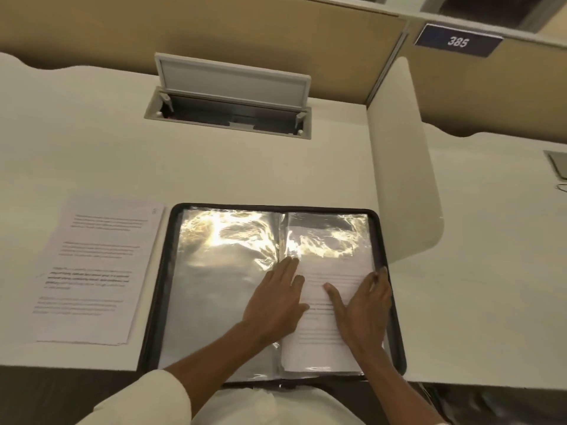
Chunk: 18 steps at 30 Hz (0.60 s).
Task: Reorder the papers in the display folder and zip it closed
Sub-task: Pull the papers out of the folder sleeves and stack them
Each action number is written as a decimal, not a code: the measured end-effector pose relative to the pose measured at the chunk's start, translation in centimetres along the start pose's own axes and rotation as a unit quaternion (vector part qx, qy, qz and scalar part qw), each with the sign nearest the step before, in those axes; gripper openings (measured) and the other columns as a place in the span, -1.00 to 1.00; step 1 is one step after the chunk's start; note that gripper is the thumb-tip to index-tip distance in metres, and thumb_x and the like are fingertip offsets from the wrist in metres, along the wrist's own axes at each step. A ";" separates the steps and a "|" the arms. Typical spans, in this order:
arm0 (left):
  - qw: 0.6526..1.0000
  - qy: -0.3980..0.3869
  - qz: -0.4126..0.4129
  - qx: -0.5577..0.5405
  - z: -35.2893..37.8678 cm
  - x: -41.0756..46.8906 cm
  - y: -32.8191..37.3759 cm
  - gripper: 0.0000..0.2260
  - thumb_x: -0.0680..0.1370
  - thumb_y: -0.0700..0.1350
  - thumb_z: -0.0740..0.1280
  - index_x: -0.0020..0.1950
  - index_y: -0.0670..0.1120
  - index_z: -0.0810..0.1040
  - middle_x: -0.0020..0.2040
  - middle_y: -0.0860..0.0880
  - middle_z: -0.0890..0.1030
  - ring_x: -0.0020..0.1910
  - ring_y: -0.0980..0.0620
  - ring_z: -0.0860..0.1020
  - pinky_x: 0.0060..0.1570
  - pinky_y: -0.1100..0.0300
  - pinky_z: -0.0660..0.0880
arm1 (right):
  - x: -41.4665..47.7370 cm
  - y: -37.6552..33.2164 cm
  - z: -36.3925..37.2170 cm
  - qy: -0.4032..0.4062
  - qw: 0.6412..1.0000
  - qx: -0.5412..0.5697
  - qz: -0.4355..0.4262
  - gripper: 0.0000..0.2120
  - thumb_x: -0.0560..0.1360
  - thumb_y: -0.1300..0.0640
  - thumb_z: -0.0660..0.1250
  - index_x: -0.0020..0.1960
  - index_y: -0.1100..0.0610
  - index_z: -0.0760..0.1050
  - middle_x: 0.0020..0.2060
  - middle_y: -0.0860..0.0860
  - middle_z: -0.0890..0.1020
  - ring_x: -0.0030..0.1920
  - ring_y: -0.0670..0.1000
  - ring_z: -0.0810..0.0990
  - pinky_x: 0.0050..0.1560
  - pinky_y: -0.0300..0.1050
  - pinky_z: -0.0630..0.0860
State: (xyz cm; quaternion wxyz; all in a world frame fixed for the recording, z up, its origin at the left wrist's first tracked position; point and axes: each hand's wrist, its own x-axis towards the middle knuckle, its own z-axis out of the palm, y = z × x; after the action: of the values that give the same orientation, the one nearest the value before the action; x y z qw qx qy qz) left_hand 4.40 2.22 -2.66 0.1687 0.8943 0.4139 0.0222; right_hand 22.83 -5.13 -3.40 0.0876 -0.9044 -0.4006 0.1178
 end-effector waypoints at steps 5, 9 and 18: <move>0.999 0.011 -0.030 -0.006 0.4 0.2 0.9 -0.45 0.52 0.18 0.53 0.39 -0.09 0.56 0.60 -0.18 0.39 0.56 -0.20 0.40 0.47 -0.08 0.43 | 0.7 0.1 -0.9 -0.003 0.999 -0.029 -0.016 0.05 0.48 -0.61 0.06 0.64 0.17 0.21 0.67 0.18 0.09 0.63 0.23 0.15 0.58 0.22 0.22; 0.995 0.042 -0.064 -0.066 -0.4 0.9 1.5 -0.62 0.54 0.12 0.52 0.25 -0.05 0.63 0.54 -0.10 0.44 0.50 -0.12 0.43 0.31 -0.02 0.55 | 1.4 0.4 -1.5 -0.006 0.999 -0.026 -0.040 -0.21 0.53 -0.43 0.27 0.53 0.11 0.43 0.59 0.21 0.26 0.55 0.25 0.26 0.50 0.26 0.34; 0.959 0.048 -0.199 -0.196 -3.1 3.2 3.2 -0.53 0.58 0.46 0.24 0.00 0.06 0.57 0.08 0.17 0.53 0.18 0.13 0.46 0.01 0.10 0.52 | 0.2 -1.0 -3.5 -0.052 0.977 0.189 -0.080 -0.27 0.47 0.23 0.57 0.53 0.01 0.31 0.44 0.06 0.43 0.12 -0.01 0.61 -0.08 -0.38 0.50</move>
State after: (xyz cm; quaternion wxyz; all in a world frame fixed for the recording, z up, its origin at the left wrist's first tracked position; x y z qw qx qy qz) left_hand 8.30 3.60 0.93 0.3217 0.7411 0.5787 0.1113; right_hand 23.24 -4.52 0.17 0.2449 -0.8294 -0.4462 0.2302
